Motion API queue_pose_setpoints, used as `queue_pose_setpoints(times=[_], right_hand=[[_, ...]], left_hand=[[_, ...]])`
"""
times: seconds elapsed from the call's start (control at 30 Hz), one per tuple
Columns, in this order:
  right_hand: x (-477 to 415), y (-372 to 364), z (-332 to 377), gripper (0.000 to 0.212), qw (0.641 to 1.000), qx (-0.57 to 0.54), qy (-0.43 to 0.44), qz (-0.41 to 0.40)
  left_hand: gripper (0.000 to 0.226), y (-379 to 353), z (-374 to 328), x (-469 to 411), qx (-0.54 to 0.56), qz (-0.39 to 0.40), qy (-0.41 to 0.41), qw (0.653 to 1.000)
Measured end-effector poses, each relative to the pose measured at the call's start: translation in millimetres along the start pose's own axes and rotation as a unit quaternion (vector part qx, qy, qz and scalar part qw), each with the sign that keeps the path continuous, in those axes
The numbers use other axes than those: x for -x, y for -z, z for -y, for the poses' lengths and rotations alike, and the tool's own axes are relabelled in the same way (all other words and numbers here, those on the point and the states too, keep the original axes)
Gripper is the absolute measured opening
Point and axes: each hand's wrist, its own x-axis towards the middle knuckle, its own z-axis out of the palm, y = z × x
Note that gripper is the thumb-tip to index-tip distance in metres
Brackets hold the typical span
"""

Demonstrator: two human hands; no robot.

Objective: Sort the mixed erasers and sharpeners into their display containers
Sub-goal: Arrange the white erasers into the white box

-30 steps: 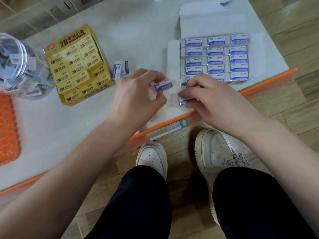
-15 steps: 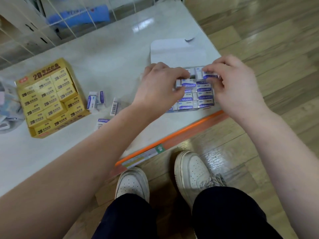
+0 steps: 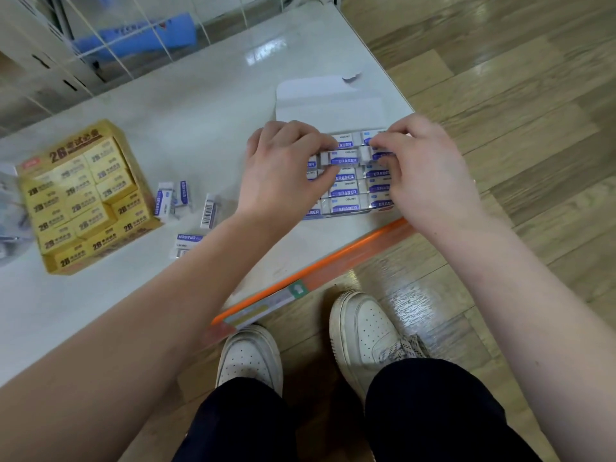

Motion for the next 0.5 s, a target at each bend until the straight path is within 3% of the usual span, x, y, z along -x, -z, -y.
queue_pose_setpoints(times=[0.27, 0.5], right_hand=[[2.4, -0.8, 0.2, 0.044, 1.0, 0.001, -0.005, -0.002], [0.4, -5.4, -0.3, 0.024, 0.999, -0.02, -0.004, -0.048]], left_hand=[[0.019, 2.0, -1.8, -6.0, -0.05, 0.011, -0.007, 0.999], [0.021, 4.9, 0.3, -3.3, -0.03, 0.024, 0.003, 0.999]])
